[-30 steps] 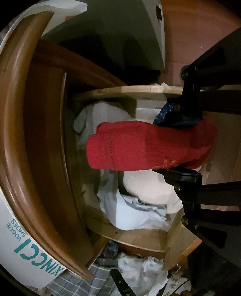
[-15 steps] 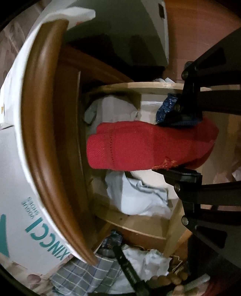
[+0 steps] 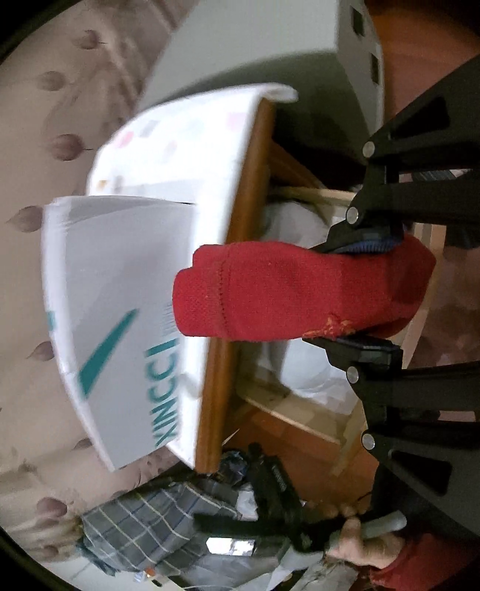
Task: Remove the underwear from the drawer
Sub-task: 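Carry the red sock with the right gripper into the shoe box and release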
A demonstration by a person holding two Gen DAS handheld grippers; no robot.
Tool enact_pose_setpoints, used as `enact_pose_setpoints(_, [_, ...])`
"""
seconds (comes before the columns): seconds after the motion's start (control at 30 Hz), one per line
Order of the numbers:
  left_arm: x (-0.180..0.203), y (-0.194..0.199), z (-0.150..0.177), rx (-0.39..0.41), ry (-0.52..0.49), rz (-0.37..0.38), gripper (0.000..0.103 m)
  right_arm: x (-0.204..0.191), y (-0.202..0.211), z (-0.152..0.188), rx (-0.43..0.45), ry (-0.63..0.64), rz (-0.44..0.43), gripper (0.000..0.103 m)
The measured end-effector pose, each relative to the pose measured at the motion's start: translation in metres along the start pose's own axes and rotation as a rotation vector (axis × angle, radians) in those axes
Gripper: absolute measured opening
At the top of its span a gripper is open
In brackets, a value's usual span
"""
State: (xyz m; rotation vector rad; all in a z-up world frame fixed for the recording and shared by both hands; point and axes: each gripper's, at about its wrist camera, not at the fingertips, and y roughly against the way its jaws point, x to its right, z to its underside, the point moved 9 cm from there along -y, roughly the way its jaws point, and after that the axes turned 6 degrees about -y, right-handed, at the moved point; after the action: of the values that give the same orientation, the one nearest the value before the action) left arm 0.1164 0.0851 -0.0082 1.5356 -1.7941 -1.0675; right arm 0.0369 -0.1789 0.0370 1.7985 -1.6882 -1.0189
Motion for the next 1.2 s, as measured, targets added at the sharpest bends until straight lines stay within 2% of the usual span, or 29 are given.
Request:
enact_pose_setpoints(0.17, [-0.011,-0.003,0.002,-0.023,0.067,0.033,0.055,-0.013,0.035,-0.041,0.060,0.033,-0.014,0.034])
enact_pose_setpoints(0.3, [-0.015,-0.004,0.003,-0.036,0.099,0.061,0.055,-0.029,0.061,-0.087,0.130,0.066,-0.033,0.034])
enact_pose_setpoints(0.53, [-0.017,-0.004,0.002,-0.041,0.113,0.062,0.055,-0.043,0.063,-0.164,0.182,0.114,0.016,0.034])
enact_pose_setpoints(0.7, [-0.020,-0.005,0.003,-0.049,0.123,0.062,0.055,-0.037,0.033,-0.200,0.149,0.105,0.060,0.034])
enact_pose_setpoints(0.83, [-0.021,-0.009,0.005,-0.064,0.135,0.072,0.055,-0.030,-0.001,-0.212,0.082,0.113,0.112,0.034])
enact_pose_setpoints(1.03, [-0.020,-0.012,0.006,-0.076,0.128,0.070,0.055,-0.014,-0.051,-0.213,-0.025,0.099,0.188,0.034])
enact_pose_setpoints(1.2, [-0.018,-0.013,0.008,-0.088,0.124,0.080,0.055,-0.001,-0.072,-0.206,-0.085,0.081,0.219,0.036])
